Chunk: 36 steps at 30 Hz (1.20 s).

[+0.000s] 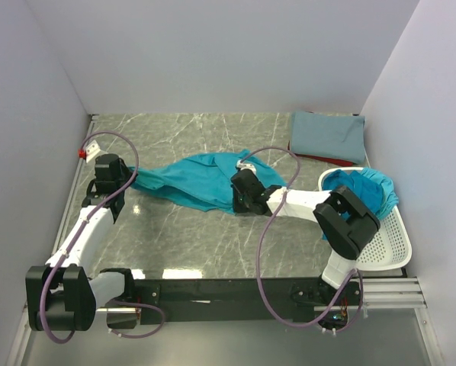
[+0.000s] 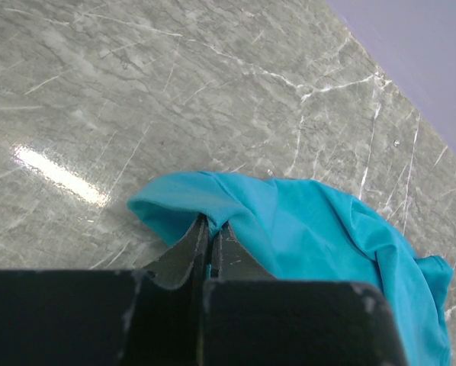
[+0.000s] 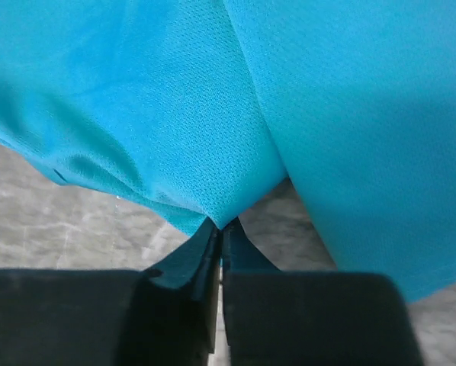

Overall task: Fold and stack the t-shirts
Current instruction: Flatten the tshirt out

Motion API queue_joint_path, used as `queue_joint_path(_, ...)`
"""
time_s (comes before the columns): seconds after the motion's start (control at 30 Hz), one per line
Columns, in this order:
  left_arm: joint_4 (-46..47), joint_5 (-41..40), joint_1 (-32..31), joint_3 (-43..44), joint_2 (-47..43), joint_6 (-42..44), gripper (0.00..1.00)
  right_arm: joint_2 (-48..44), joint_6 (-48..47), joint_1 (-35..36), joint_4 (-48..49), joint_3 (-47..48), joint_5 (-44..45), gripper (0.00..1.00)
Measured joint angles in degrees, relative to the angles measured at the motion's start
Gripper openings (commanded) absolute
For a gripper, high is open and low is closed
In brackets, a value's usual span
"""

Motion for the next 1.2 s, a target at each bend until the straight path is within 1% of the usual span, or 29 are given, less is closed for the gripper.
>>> queue_joint_path(0.1, -0.6, -0.1, 0.0, 0.1, -0.5, 0.1, 0.00, -2.0, -0.9, -0.1, -2.3, 0.1, 1.7, 0.00)
queue_joint_path(0.23, -2.4, -0.2, 0.0, 3.4, -0.2, 1.1, 0.00, -8.7, -3.6, -1.4, -8.4, 3.2, 5.3, 0.00)
queue_joint_path(0.37, -4.2, -0.8, 0.0, 16.0, 4.6, 3.1, 0.00, -16.3, -8.1, -6.9, -12.9, 13.6, 7.4, 0.00)
queue_joint_path(0.43, -5.5, -0.5, 0.0, 25.0, 8.2, 4.2, 0.00, -18.2, -10.8, -10.5, -14.3, 21.6, 8.3, 0.00)
queue_joint_path(0.5, -5.5, 0.5, -0.2, 31.5, 10.3, 5.0, 0.00, -19.2, -13.1, -12.5, -16.1, 29.0, 9.2, 0.00)
queue_joint_path(0.53, -5.4, 1.2, -0.4, 33.6, 10.5, 5.4, 0.00, -19.6, -14.1, -12.7, -16.7, 31.9, 9.4, 0.00)
queue_joint_path(0.6, -4.9, 2.1, -0.7, 35.7, 9.4, 6.3, 0.00, -21.1, -15.7, -12.5, -17.5, 34.5, 9.6, 0.00)
queue_joint_path(0.67, -4.6, 2.7, -0.7, 35.2, 7.0, 6.9, 0.00, -24.2, -16.8, -11.5, -18.6, 34.1, 9.4, 0.02)
queue_joint_path(0.73, -3.9, 3.5, -0.7, 32.5, 3.6, 7.1, 0.00, -27.8, -17.1, -10.8, -19.6, 31.1, 9.0, 0.11)
queue_joint_path(0.77, -3.7, 3.9, -0.7, 30.7, 1.7, 7.1, 0.00, -29.5, -17.0, -10.5, -20.2, 29.1, 8.8, 0.21)
queue_joint_path(0.8, -3.6, 4.2, -0.7, 28.6, 0.0, 7.0, 0.00, -30.7, -16.8, -10.4, -21.0, 27.5, 8.7, 0.27)
queue_joint_path(0.87, -3.5, 3.7, -0.6, 23.9, -2.7, 7.0, 0.00, -32.9, -15.6, -10.2, -24.0, 24.2, 10.8, 0.35)
queue_joint_path(0.9, -3.2, 3.4, -0.3, 21.4, -3.7, 6.9, 0.00, -33.6, -14.6, -10.2, -25.0, 22.4, 13.0, 0.41)
queue_joint_path(0.97, -3.3, 3.3, 0.2, 16.0, -4.8, 6.8, 0.00, -35.0, -12.0, -10.3, -27.3, 17.9, 17.2, 0.44)
queue_joint_path(1.03, -3.3, 3.7, 0.3, 11.7, -4.8, 6.6, 0.00, -36.9, -10.1, -10.2, -28.3, 12.2, 19.2, 0.46)
queue_joint_path(1.1, -3.9, 4.6, 0.3, 8.0, -4.5, 6.5, 0.00, -38.3, -8.7, -9.8, -28.6, 7.8, 19.4, 0.46)
queue_joint_path(1.17, -4.3, 5.0, 0.3, 6.3, -3.8, 6.5, 0.00, -39.6, -7.3, -7.8, -27.8, 3.0, 17.9, 0.46)
queue_joint_path(1.2, -4.2, 5.1, 0.3, 6.1, -3.4, 6.5, 0.00, -39.6, -7.0, -6.4, -27.4, 2.2, 17.3, 0.46)
